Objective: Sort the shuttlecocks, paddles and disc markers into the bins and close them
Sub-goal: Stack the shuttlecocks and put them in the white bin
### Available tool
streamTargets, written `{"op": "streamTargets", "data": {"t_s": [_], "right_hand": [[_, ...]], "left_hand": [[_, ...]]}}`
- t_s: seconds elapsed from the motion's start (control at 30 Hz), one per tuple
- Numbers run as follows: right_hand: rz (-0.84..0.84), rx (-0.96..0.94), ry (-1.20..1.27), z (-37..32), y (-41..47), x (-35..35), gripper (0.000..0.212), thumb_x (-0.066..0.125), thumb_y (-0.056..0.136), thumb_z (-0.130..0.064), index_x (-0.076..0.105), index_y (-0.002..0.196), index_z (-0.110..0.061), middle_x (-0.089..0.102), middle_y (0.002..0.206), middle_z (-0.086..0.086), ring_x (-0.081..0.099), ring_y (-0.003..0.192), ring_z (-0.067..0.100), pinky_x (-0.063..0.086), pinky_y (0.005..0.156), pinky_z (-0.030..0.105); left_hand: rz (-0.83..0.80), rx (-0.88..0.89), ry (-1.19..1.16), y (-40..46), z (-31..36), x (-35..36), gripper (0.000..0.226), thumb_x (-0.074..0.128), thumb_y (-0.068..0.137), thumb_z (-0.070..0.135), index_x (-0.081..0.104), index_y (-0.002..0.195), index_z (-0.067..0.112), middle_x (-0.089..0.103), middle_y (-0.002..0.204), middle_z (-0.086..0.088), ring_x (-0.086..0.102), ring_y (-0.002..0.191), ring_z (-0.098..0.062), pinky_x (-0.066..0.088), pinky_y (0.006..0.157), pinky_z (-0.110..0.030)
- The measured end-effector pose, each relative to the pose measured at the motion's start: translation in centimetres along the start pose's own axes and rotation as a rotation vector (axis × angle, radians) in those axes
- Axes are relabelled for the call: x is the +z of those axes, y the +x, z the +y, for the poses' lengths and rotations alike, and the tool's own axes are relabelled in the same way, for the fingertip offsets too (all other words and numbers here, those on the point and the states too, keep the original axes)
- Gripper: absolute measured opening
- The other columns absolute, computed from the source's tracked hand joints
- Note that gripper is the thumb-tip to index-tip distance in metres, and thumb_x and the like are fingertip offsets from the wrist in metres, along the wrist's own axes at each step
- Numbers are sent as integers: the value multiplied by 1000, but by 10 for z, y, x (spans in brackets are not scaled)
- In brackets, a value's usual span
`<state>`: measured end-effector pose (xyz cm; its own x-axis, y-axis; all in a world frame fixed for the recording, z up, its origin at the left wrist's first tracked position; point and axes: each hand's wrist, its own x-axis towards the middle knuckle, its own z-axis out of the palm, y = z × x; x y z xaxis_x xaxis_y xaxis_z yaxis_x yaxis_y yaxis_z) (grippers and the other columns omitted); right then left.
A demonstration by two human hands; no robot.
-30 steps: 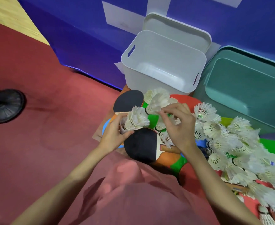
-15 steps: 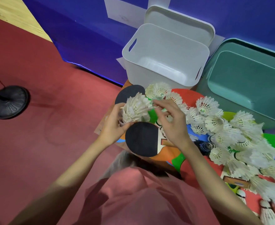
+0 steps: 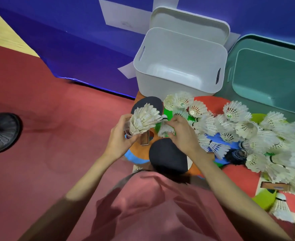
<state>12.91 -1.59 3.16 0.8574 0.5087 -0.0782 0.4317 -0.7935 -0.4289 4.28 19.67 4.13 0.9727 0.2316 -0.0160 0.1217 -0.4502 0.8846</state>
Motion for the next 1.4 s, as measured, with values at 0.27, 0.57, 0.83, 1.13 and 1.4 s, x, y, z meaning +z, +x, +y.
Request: {"op": "streamTargets", "data": {"t_s": [0.27, 0.57, 0.83, 1.13, 1.4], "right_hand": [[437, 206, 226, -3, 11, -24, 14, 60, 87, -4, 73, 93, -7, 63, 83, 8, 59, 72, 19, 50, 69, 35], [645, 510, 859, -36, 12, -64, 14, 68, 82, 1, 71, 91, -10, 67, 66, -7, 60, 56, 2, 50, 60, 15], [422, 553, 859, -52, 3, -45, 8, 69, 80, 3, 72, 88, 2, 66, 64, 3, 59, 49, 0, 49, 56, 12], [312, 526, 1055, -32, 17, -65, 12, 65, 86, -3, 71, 96, -2, 71, 88, 11, 67, 71, 15, 51, 59, 21], [148, 292, -218, 22, 51, -38, 32, 62, 81, 1, 68, 111, -6, 47, 113, 13, 41, 110, 30, 44, 78, 33]], "left_hand": [[-115, 66, -5, 26, -18, -24, 52, 79, 77, 7, 50, 120, 8, 67, 97, 21, 63, 82, 6, 47, 69, -11], [-199, 154, -35, 48, -9, -14, 50, 77, 76, 3, 52, 119, 4, 66, 98, 10, 61, 85, 7, 46, 73, -11], [-328, 196, -56, 51, -8, 1, 52, 72, 74, 6, 51, 120, 15, 65, 106, 3, 63, 97, -11, 50, 80, -29], [-310, 116, -130, 50, -15, 5, 58, 74, 72, 11, 47, 122, 19, 62, 111, 12, 62, 100, -9, 52, 83, -32], [-237, 120, -143, 52, -13, 3, 57, 76, 71, 16, 46, 118, 25, 59, 110, 21, 60, 100, -2, 48, 83, -21]]}}
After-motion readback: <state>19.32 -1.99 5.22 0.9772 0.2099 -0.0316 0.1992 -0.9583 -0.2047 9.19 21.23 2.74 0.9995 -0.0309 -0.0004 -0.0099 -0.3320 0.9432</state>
